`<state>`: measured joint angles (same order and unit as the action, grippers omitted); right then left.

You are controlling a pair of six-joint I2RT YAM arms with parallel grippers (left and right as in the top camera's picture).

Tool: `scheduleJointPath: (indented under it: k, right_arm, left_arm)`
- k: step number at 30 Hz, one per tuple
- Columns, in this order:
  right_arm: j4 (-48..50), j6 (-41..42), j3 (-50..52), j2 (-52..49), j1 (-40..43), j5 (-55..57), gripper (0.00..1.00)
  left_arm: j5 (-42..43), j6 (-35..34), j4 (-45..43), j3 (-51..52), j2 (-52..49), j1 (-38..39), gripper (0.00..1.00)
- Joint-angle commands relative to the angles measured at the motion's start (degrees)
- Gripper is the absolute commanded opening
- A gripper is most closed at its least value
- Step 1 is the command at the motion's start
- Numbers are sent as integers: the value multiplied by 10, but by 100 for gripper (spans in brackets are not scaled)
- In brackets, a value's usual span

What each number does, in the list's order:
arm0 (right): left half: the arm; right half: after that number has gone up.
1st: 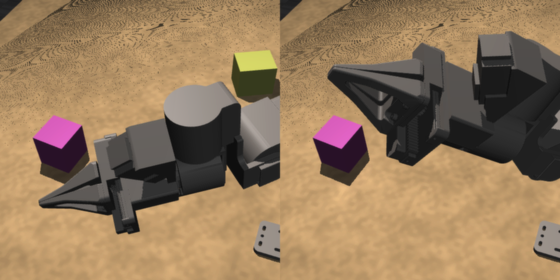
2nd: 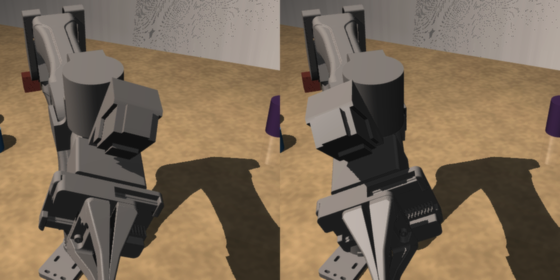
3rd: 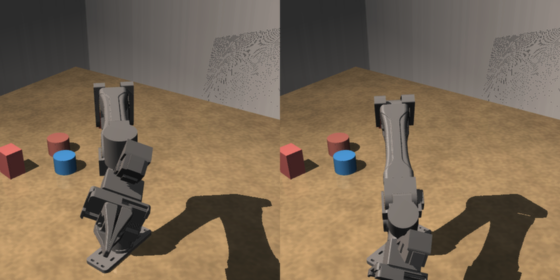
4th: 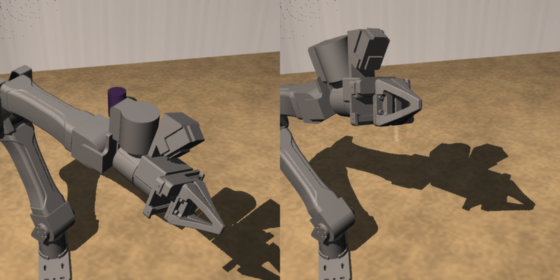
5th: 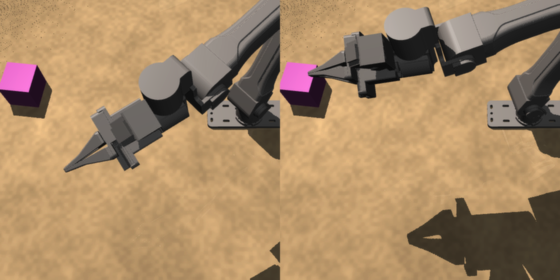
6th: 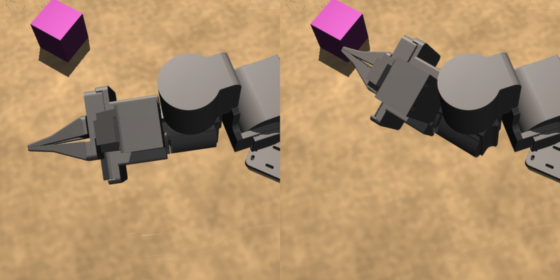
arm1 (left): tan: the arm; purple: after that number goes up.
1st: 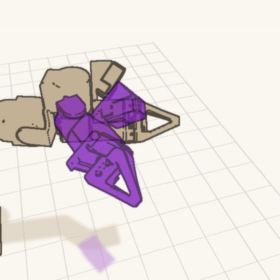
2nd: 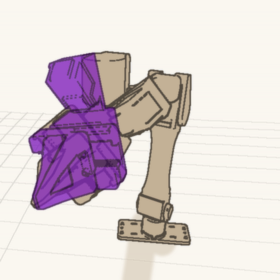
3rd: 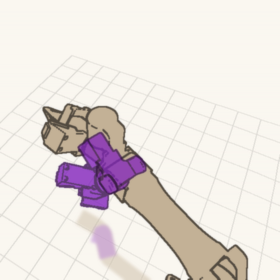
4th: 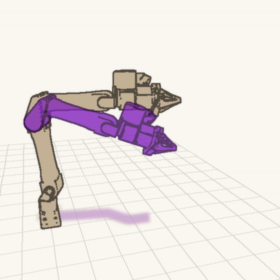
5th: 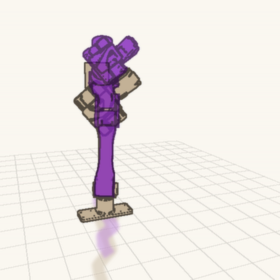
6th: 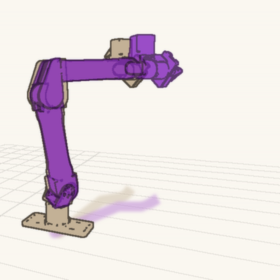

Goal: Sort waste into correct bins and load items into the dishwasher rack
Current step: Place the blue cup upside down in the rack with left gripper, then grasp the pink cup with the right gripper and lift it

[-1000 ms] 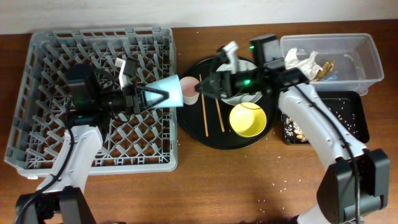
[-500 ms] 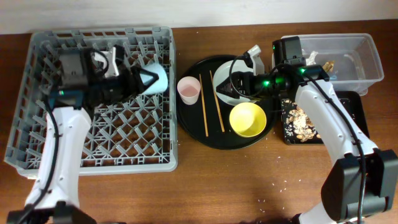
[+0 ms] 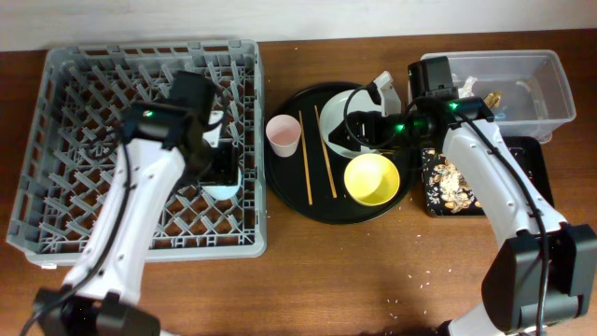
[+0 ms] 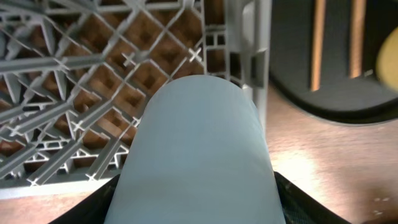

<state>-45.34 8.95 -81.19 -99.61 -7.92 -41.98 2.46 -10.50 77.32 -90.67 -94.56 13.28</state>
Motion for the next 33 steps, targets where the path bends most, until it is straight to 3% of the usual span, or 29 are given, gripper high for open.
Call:
scheduleJointPath:
  k: [1,11,12,15,20,29,33]
  right_arm:
    - [-6,-13,2,-5,1,7,100]
    - [-10,-13,2,-5,1,7,100]
    - [-10,-13,2,-5,1,7,100]
    - [-10,-12,2,-5,1,7,97]
    - [8,17,2,-5,-13,27,89]
    - [131,146,2,-9,-106,201,89]
    - [184,196,2,-26,-147,291,88]
  left_arm:
    - [-25,-3,8,-1,-44,15,45]
    - [-25,-3,0,-1,-135,24,42]
    - [-25,-3,-2,-1,-141,24,43]
    - [-25,-3,-8,-1,-146,24,66]
    - [-23,-3,-28,-1,-146,24,78]
    - [-23,-3,-37,-11,-146,22,83]
    - [-26,-3,-20,-90,-145,-7,82]
